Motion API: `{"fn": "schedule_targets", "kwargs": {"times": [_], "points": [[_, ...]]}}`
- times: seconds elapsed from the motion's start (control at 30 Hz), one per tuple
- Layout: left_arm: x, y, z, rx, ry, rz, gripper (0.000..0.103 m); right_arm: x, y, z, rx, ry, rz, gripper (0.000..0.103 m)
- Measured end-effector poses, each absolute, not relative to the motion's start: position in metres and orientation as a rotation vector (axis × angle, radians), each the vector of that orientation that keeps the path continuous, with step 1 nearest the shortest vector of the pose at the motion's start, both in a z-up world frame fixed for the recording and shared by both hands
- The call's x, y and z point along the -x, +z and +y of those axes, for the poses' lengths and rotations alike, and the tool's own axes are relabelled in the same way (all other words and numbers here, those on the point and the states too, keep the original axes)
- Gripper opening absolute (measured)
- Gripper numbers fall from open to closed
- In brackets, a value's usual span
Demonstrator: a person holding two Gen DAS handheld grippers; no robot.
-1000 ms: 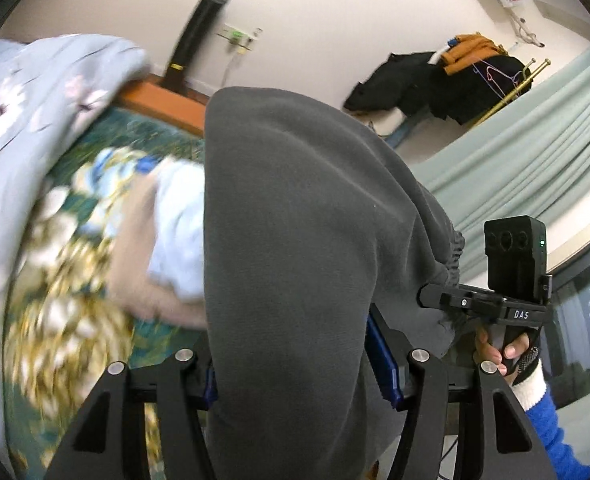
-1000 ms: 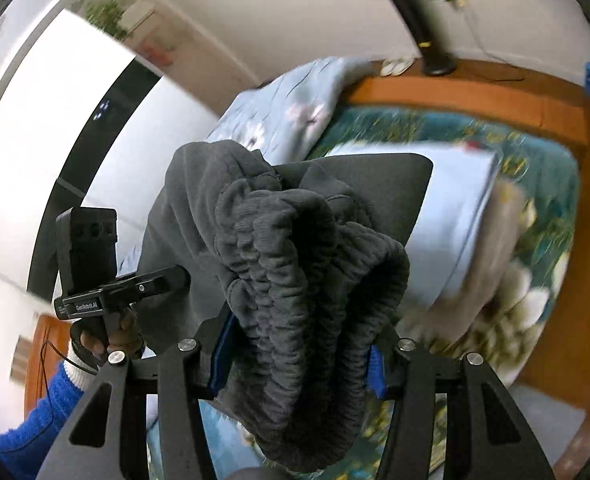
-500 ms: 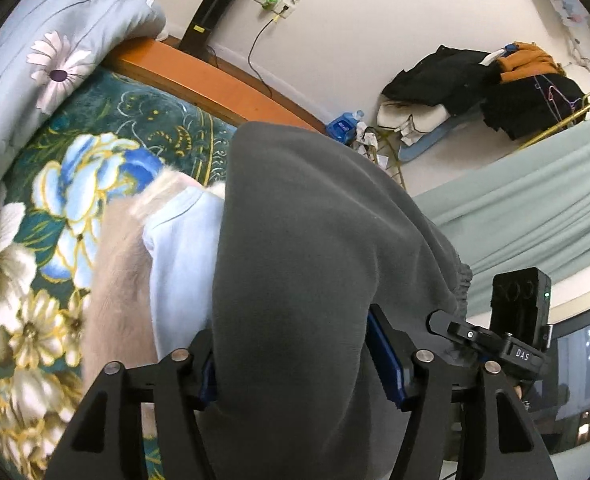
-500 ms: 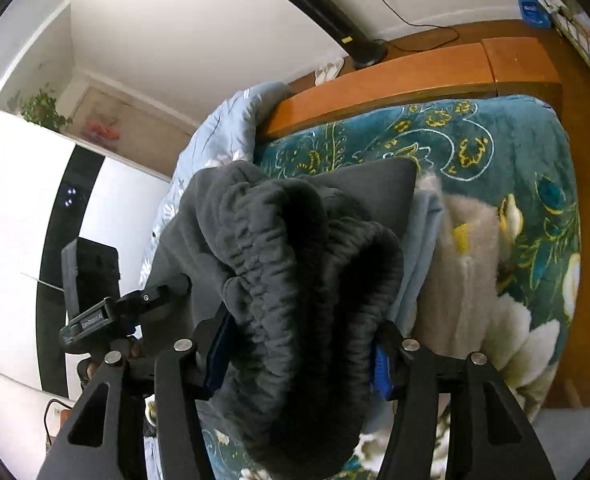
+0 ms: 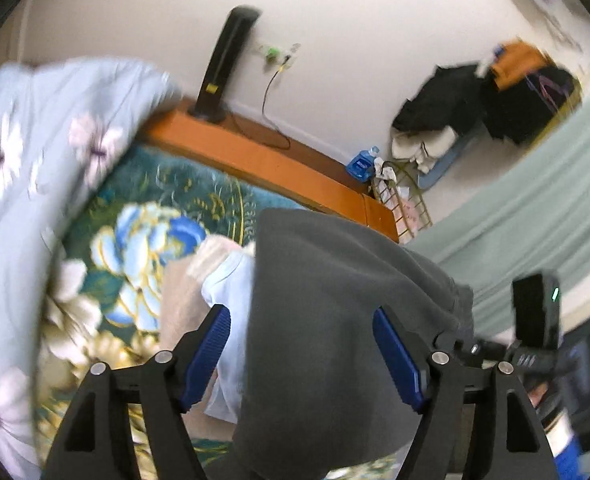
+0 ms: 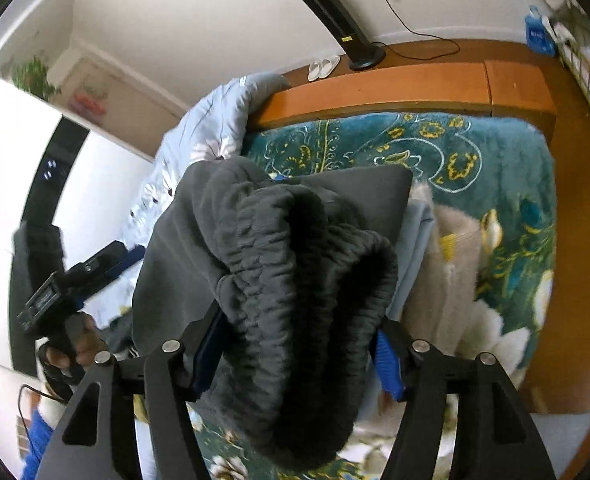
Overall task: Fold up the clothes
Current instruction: 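Lift the folded sweatpants with both grippers and carry them toward the folded towel stack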
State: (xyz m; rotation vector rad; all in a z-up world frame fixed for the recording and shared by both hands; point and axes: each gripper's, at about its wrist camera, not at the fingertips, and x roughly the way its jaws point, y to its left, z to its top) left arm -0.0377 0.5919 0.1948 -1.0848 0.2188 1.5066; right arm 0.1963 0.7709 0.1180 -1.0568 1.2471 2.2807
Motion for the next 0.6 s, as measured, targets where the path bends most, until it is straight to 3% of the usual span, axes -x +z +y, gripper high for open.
{"fn": "schedule_targets", "kwargs": {"times": [0.2, 0.47, 0.6], "points": [[0.011, 0.217, 0.580, 0.938, 1.526, 0.270, 0.077, -0.200, 0.147, 0.770, 1.079, 2.302, 1.101, 0.066], [-0.010, 0.193, 0.588, 0.932, 1.474, 0.348, 0.078, -0.208, 0.200, 0.739, 0.906, 2.454, 0.895, 0.066], [-0.012, 0.179, 0.594, 0.924, 1.503, 0.372, 0.081, -0.174, 0.183, 0.722, 1.013, 2.487, 0.810, 0.066]]}}
